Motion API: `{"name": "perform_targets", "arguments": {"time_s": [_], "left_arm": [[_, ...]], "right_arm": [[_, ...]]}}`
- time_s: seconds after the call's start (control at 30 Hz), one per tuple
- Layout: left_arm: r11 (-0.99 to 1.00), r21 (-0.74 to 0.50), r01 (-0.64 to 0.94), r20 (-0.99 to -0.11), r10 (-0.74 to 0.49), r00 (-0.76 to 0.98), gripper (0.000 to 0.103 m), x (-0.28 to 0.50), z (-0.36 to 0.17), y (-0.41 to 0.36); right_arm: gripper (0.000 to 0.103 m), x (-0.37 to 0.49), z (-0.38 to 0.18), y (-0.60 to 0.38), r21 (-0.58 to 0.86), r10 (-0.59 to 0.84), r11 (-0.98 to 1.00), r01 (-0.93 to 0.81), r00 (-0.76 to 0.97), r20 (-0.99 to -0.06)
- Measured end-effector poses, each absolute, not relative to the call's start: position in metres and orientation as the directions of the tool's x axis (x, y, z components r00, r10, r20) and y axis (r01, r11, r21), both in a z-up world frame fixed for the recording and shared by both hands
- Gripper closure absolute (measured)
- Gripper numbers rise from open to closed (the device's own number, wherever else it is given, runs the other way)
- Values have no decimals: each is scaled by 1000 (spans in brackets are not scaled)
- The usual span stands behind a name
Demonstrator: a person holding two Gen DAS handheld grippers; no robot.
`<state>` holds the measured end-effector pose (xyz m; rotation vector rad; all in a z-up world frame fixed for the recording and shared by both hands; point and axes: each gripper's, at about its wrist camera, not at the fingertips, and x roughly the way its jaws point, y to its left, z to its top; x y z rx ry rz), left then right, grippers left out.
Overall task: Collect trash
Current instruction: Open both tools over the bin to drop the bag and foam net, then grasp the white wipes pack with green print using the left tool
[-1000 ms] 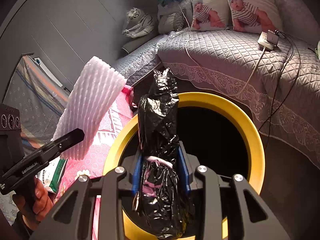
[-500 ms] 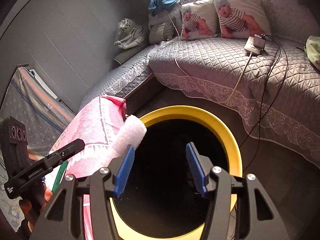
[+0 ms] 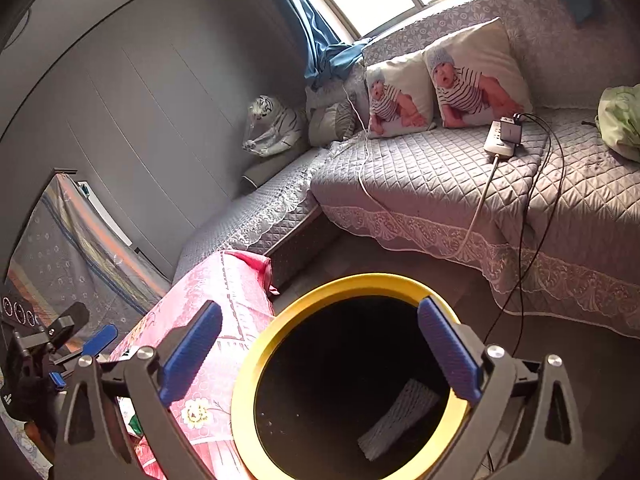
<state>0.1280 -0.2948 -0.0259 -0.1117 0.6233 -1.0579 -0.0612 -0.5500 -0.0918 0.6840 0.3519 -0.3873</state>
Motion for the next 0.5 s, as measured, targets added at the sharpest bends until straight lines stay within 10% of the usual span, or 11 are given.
{"name": "perform_targets", "arguments": {"time_s": [0.5], "left_arm": [[761, -295, 578, -131, -632, 764, 8, 114, 58, -41]], "right_arm": [[8, -8, -72, -479, 539, 49, 815, 211, 903, -428]]}}
